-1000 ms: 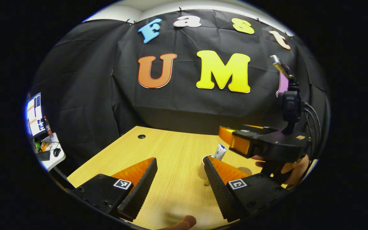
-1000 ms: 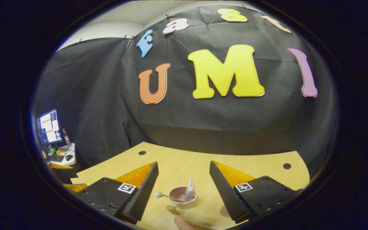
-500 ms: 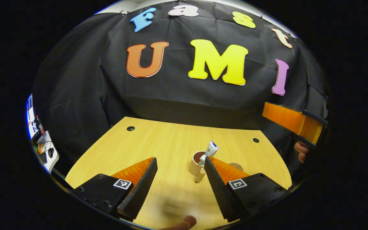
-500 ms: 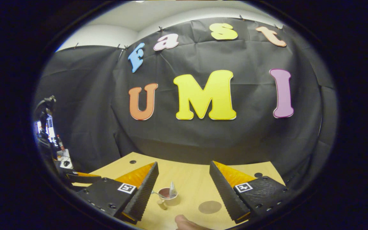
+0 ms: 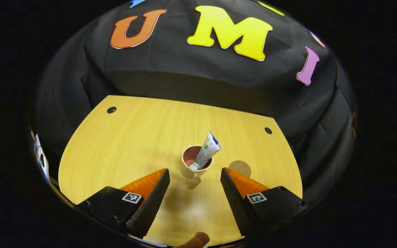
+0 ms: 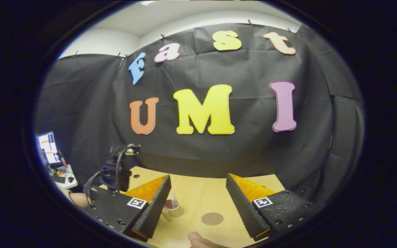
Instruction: Put the toothbrush and toothpaste on the desktop into the cup, then pick up the cup and place it on the coaster on the desktop.
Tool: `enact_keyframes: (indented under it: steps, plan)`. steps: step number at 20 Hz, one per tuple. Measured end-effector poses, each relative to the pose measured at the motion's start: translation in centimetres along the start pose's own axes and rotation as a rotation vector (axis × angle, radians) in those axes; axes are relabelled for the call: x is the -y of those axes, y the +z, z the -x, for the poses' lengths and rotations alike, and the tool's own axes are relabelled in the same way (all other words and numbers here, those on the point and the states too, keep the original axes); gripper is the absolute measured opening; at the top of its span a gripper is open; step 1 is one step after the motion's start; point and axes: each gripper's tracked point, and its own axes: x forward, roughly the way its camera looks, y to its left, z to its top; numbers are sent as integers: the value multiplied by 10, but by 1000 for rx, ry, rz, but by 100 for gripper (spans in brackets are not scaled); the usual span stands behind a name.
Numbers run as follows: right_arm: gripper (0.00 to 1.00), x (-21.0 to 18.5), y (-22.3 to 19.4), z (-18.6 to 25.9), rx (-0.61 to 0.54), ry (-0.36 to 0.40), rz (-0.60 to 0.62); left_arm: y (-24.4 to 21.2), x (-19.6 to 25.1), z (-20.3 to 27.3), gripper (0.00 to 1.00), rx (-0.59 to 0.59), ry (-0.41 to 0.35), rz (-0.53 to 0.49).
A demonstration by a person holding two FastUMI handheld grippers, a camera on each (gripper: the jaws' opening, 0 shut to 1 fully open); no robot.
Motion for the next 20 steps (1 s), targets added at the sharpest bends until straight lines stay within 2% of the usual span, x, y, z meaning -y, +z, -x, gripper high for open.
enact_keyframes:
  steps: [2, 3, 4, 7, 11, 20]
  plan:
    - [96, 4, 3, 10, 1, -8, -7, -9, -1, -20, 94, -79, 5, 3]
    - [96, 6, 3, 12, -1, -11, -12, -13, -1, -29, 100, -120, 7, -3]
    - [96, 9, 0, 18, -2, -16, -12, -19, -2, -38, 95, -164, 14, -15]
    - [96, 15, -7, 28, -20, -29, -6, -33, -7, -56, 94, -275, 38, -39]
    - [96, 27, -18, 31, -43, -56, -11, -44, -9, -67, 93, -353, 53, -51]
    - [96, 43, -44, 24, -116, -83, -53, -42, -6, -62, 92, -441, 76, -100]
